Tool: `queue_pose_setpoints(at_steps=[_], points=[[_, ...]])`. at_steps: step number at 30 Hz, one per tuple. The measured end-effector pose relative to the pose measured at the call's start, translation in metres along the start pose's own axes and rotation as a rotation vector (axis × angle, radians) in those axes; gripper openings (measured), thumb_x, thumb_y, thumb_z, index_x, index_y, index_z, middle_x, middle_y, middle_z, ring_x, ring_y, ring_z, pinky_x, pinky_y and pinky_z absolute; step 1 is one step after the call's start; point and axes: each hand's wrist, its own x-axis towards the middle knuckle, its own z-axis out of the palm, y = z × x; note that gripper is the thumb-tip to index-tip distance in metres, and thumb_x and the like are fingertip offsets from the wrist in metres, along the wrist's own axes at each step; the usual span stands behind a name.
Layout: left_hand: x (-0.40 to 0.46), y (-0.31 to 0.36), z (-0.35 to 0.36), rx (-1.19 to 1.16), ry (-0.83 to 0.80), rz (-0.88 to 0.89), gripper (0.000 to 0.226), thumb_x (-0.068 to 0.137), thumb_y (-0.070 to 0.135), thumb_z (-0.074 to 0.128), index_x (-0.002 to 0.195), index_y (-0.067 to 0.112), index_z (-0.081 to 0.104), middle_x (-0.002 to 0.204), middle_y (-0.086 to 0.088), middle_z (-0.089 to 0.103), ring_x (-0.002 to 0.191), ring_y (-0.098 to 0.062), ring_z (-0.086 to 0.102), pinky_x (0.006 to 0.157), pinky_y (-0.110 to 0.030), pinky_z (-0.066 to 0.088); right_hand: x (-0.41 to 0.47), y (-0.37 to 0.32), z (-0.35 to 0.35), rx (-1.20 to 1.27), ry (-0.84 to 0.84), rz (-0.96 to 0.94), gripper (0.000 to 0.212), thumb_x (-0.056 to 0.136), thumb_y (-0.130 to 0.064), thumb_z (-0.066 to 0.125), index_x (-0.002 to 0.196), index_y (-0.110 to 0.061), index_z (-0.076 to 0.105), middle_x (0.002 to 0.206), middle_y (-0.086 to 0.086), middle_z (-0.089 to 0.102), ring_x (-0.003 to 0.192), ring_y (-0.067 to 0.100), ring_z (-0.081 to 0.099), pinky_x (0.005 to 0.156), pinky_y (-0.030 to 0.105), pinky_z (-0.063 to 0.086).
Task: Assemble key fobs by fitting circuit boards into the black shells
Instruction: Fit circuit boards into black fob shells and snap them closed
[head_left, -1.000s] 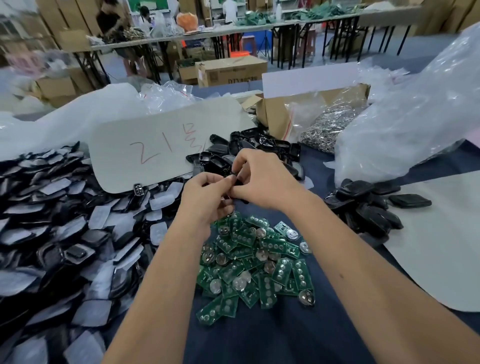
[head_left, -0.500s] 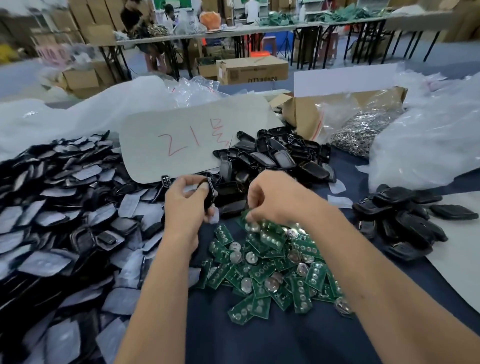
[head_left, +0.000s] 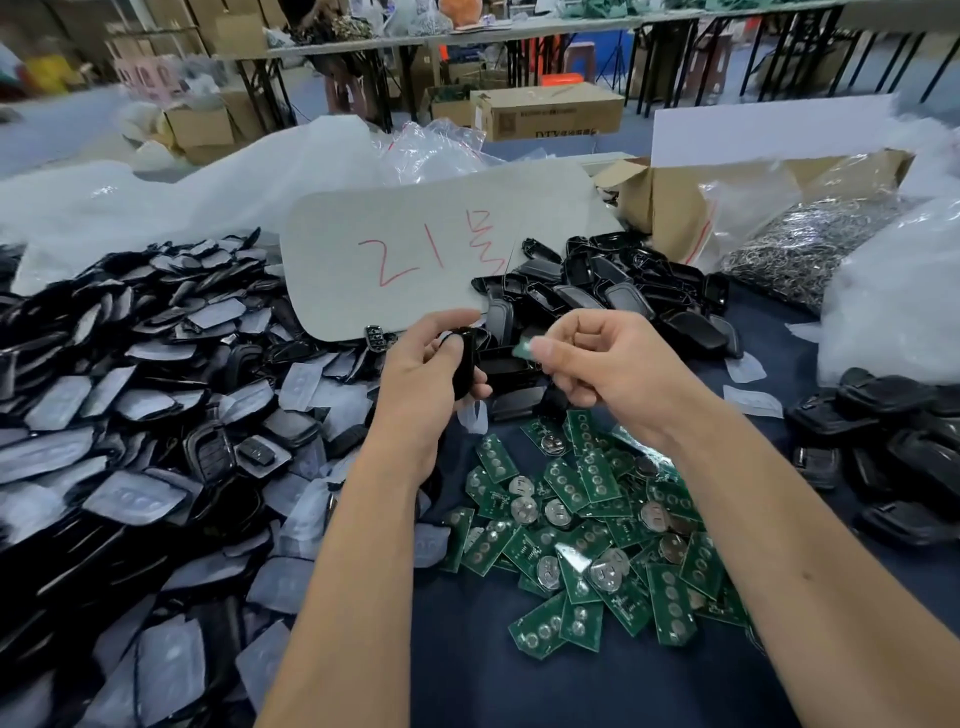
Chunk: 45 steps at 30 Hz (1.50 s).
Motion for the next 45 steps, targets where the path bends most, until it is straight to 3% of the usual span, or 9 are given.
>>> queue_pose_setpoints(at_steps=[4, 9, 12, 15, 24, 28, 34, 41, 45], points=[[0.002, -0.004, 0.005, 0.054, 0.085, 0.045, 0.037, 0.109, 0.005, 0.042, 0.099, 0.019, 0.075, 0.075, 0.003, 0.057, 0.053, -0.009, 0.054, 0.049, -0.024, 0.05, 0.001, 0.01, 0.001, 0.038, -0.003, 0.003, 0.007, 0.092, 0.004, 0.073, 0.093, -0.004, 0.072, 0.068, 0.006, 0.061, 0.058, 0.014, 0.052, 0.048, 0.02, 0.043], [0.002, -0.008, 0.009, 0.011, 0.107, -0.026, 0.015, 0.109, 0.013, 0.046, 0.099, 0.015, 0.057, 0.064, 0.007, 0.064, 0.037, -0.012, 0.044, 0.036, -0.018, 0.03, 0.002, 0.018, 0.004, 0.045, 0.128, -0.044, 0.009, 0.093, -0.006, 0.076, 0.099, -0.001, 0.07, 0.066, 0.007, 0.065, 0.048, 0.012, 0.049, 0.039, 0.02, 0.033], [0.0, -0.004, 0.009, -0.069, 0.039, -0.106, 0.014, 0.104, 0.003, 0.05, 0.109, 0.014, 0.056, 0.088, -0.008, 0.07, 0.048, -0.015, 0.056, 0.042, -0.023, 0.042, 0.004, 0.02, 0.003, 0.039, 0.194, -0.108, 0.007, 0.093, -0.005, 0.075, 0.1, -0.007, 0.078, 0.07, 0.009, 0.067, 0.052, 0.014, 0.052, 0.041, 0.02, 0.039], [-0.001, -0.005, 0.007, -0.06, -0.027, -0.077, 0.044, 0.095, -0.014, 0.052, 0.121, 0.021, 0.054, 0.105, -0.01, 0.072, 0.064, -0.011, 0.065, 0.058, -0.025, 0.051, 0.005, 0.02, 0.001, 0.054, 0.267, -0.144, 0.007, 0.092, -0.004, 0.076, 0.099, -0.006, 0.077, 0.071, 0.013, 0.068, 0.052, 0.017, 0.054, 0.042, 0.023, 0.042], [-0.002, -0.008, 0.007, 0.105, -0.019, 0.036, 0.062, 0.086, -0.011, 0.067, 0.13, 0.033, 0.064, 0.092, -0.006, 0.076, 0.077, -0.017, 0.075, 0.065, -0.017, 0.054, 0.003, 0.017, -0.001, 0.075, 0.354, -0.246, 0.008, 0.092, -0.008, 0.078, 0.088, -0.003, 0.073, 0.065, 0.014, 0.066, 0.045, 0.017, 0.053, 0.039, 0.025, 0.045], [-0.003, -0.008, 0.006, 0.199, -0.048, 0.056, 0.037, 0.085, -0.006, 0.073, 0.111, 0.022, 0.068, 0.077, -0.002, 0.078, 0.073, -0.014, 0.075, 0.062, -0.018, 0.051, 0.001, 0.014, 0.003, 0.037, 0.307, -0.289, 0.007, 0.091, -0.007, 0.079, 0.09, -0.004, 0.073, 0.067, 0.015, 0.069, 0.046, 0.02, 0.058, 0.039, 0.028, 0.049], [-0.003, -0.008, 0.006, 0.147, -0.146, 0.053, 0.044, 0.094, -0.009, 0.061, 0.101, 0.03, 0.078, 0.079, 0.002, 0.077, 0.07, -0.012, 0.068, 0.067, -0.02, 0.053, -0.001, 0.018, 0.014, -0.107, 0.273, -0.27, 0.01, 0.09, -0.009, 0.081, 0.091, -0.005, 0.072, 0.068, 0.01, 0.072, 0.044, 0.023, 0.064, 0.039, 0.028, 0.051], [-0.001, -0.01, 0.008, 0.008, -0.163, -0.029, 0.04, 0.097, -0.015, 0.049, 0.11, 0.011, 0.076, 0.077, 0.002, 0.075, 0.062, -0.012, 0.063, 0.064, -0.021, 0.052, -0.003, 0.016, 0.018, -0.155, 0.297, -0.24, 0.012, 0.09, -0.01, 0.081, 0.089, -0.005, 0.071, 0.066, 0.01, 0.071, 0.043, 0.023, 0.063, 0.039, 0.028, 0.049], [-0.002, -0.011, 0.007, 0.004, -0.124, -0.02, 0.035, 0.097, -0.011, 0.053, 0.106, 0.012, 0.078, 0.072, 0.002, 0.072, 0.057, -0.01, 0.061, 0.068, -0.025, 0.056, -0.003, 0.013, 0.022, -0.361, 0.355, -0.259, 0.017, 0.086, -0.021, 0.086, 0.081, -0.014, 0.07, 0.066, 0.005, 0.07, 0.049, 0.022, 0.062, 0.044, 0.032, 0.049]])
